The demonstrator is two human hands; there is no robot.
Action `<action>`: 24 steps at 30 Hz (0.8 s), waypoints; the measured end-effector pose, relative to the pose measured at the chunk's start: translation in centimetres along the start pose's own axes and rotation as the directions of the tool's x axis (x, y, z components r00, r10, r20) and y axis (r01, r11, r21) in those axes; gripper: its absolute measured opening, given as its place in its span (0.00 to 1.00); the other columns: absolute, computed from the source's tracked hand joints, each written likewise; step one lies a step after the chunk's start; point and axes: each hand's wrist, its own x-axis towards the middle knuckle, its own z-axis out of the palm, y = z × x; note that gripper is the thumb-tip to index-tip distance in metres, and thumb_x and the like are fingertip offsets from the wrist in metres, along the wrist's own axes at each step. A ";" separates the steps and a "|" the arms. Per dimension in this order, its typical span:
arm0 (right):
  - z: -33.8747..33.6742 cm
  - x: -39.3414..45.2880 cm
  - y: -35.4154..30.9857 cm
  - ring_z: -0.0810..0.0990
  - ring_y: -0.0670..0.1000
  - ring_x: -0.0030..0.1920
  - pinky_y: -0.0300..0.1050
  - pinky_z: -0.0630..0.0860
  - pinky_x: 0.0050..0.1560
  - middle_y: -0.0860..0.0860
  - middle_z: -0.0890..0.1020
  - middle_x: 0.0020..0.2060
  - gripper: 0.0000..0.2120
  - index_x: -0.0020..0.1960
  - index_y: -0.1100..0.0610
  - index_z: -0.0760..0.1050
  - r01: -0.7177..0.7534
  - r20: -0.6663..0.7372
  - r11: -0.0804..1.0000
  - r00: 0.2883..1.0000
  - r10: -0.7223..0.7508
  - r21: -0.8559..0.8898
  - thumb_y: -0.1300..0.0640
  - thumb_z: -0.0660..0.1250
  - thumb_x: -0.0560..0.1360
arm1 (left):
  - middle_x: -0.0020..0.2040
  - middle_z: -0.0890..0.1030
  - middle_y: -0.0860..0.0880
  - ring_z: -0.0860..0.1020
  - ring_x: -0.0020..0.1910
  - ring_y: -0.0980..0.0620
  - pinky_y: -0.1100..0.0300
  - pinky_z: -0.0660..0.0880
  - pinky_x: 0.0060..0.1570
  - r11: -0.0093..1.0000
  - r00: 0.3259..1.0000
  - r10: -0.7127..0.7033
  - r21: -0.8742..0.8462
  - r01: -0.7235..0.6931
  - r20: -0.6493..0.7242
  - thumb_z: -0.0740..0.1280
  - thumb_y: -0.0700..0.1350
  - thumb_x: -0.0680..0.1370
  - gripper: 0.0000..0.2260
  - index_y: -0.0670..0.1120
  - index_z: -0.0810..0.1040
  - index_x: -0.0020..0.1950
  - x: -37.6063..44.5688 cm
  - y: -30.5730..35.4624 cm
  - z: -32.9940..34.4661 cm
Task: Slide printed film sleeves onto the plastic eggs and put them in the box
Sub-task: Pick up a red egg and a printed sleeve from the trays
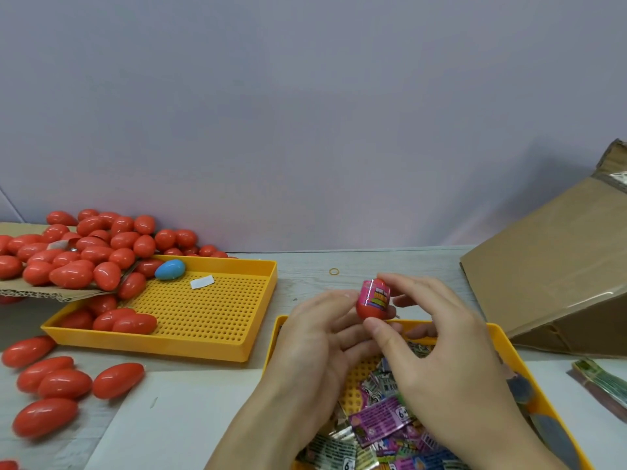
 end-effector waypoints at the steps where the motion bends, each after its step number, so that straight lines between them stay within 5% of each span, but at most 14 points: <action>1: 0.0 0.0 0.1 0.76 0.40 0.58 0.39 0.78 0.49 0.36 0.77 0.53 0.21 0.64 0.42 0.76 -0.005 0.013 1.000 1.000 0.005 -0.004 0.50 0.72 0.72 | 0.49 0.84 0.34 0.85 0.43 0.40 0.54 0.83 0.43 1.000 1.000 0.011 0.005 -0.011 -0.012 0.68 0.43 0.70 0.18 0.32 0.80 0.54 0.0 0.0 0.0; 9: 0.2 -0.1 0.2 0.76 0.38 0.57 0.29 0.75 0.48 0.35 0.78 0.52 0.20 0.62 0.39 0.74 -0.014 0.072 0.998 0.997 0.010 0.055 0.55 0.71 0.74 | 0.52 0.82 0.33 0.84 0.48 0.39 0.53 0.83 0.45 0.994 0.991 0.099 0.044 -0.095 -0.085 0.76 0.38 0.65 0.18 0.39 0.77 0.52 0.0 -0.1 -0.1; 13: 0.2 0.0 0.1 0.76 0.36 0.56 0.27 0.74 0.46 0.33 0.77 0.53 0.20 0.58 0.33 0.71 -0.002 0.094 0.998 0.996 -0.004 0.066 0.55 0.70 0.75 | 0.46 0.83 0.40 0.83 0.45 0.44 0.51 0.81 0.46 0.985 0.985 0.152 0.091 -0.145 -0.080 0.77 0.38 0.62 0.18 0.41 0.77 0.49 0.1 -0.3 -0.1; 21: 0.3 0.1 0.1 0.78 0.40 0.54 0.34 0.78 0.41 0.37 0.80 0.49 0.18 0.61 0.40 0.75 -0.008 -0.001 0.995 1.000 0.008 0.099 0.48 0.71 0.72 | 0.53 0.81 0.30 0.82 0.46 0.39 0.54 0.82 0.46 0.994 0.996 0.072 0.083 -0.068 -0.048 0.65 0.41 0.79 0.13 0.32 0.79 0.56 0.2 -0.4 0.0; 24: 0.1 0.1 0.2 0.78 0.39 0.54 0.32 0.77 0.40 0.36 0.80 0.49 0.18 0.61 0.41 0.77 -0.005 -0.008 0.996 1.000 0.006 0.084 0.50 0.72 0.72 | 0.50 0.82 0.31 0.83 0.45 0.38 0.54 0.82 0.44 0.987 0.996 0.087 0.141 -0.082 -0.032 0.68 0.46 0.76 0.14 0.35 0.82 0.52 0.2 -0.5 0.1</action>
